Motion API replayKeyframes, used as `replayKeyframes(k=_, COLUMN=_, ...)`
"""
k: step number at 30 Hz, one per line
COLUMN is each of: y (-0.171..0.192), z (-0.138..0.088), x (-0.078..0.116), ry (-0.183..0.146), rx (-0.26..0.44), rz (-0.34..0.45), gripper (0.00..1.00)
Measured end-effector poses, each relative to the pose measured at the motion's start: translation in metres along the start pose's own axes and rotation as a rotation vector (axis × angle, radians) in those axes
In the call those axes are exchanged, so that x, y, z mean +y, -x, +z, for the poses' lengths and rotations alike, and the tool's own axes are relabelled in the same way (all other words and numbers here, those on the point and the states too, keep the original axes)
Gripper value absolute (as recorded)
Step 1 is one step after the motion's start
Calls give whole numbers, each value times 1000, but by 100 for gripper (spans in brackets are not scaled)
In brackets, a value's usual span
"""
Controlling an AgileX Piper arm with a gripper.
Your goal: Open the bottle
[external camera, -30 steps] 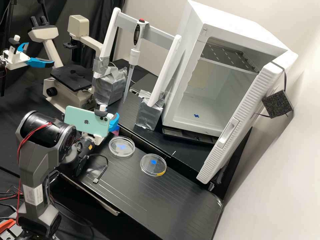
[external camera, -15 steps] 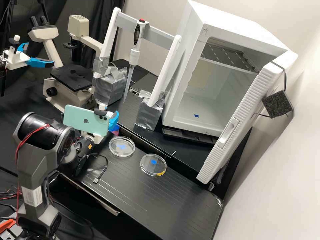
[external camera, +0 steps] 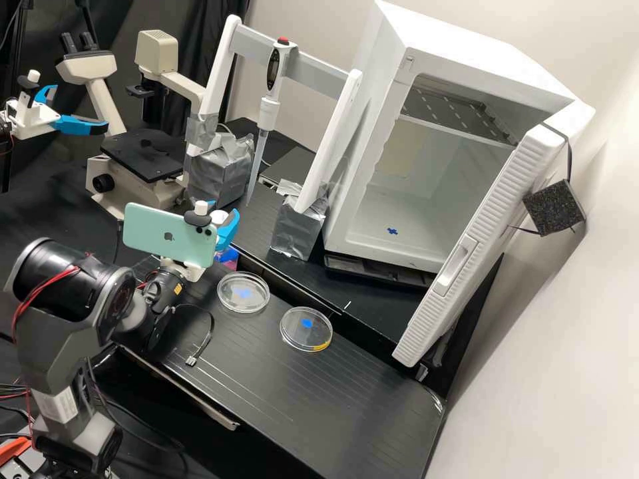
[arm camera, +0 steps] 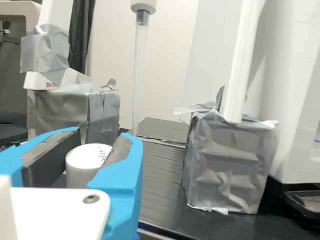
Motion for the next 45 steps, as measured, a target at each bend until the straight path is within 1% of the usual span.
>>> replayKeyframes(k=2, y=7, z=2, x=0, ry=-13, rx=-6, rz=-5, gripper=0)
replayKeyframes(k=7, y=27, z=2, x=2, ry=-27, rx=6, rz=-20, gripper=0)
replayKeyframes(k=14, y=56, z=2, x=-1, ry=-21, rx=20, rz=-41, gripper=0)
replayKeyframes(k=18, y=58, z=-4, x=-5, ry=-27, rx=47, rz=-58, gripper=0)
replayKeyframes(k=22, y=57, z=-7, x=-14, ry=-9, rx=64, rz=-105, gripper=0)
replayKeyframes(k=23, y=56, z=-7, x=-16, ry=0, rx=61, rz=-116, gripper=0)
replayKeyframes(k=25, y=56, z=-6, x=-19, ry=4, rx=53, rz=-131, gripper=0)
replayKeyframes(k=28, y=54, z=-1, x=-22, ry=11, rx=23, rz=-136, gripper=0)
replayKeyframes(k=32, y=53, z=3, x=-24, ry=12, rx=-6, rz=-145, gripper=0)
replayKeyframes(k=38, y=53, z=6, x=-22, ry=14, rx=-21, rz=-134, gripper=0)
replayKeyframes(k=39, y=53, z=6, x=-22, ry=14, rx=-21, rz=-134, gripper=100)
replayKeyframes(k=45, y=53, z=6, x=-22, ry=16, rx=-21, rz=-134, gripper=100)
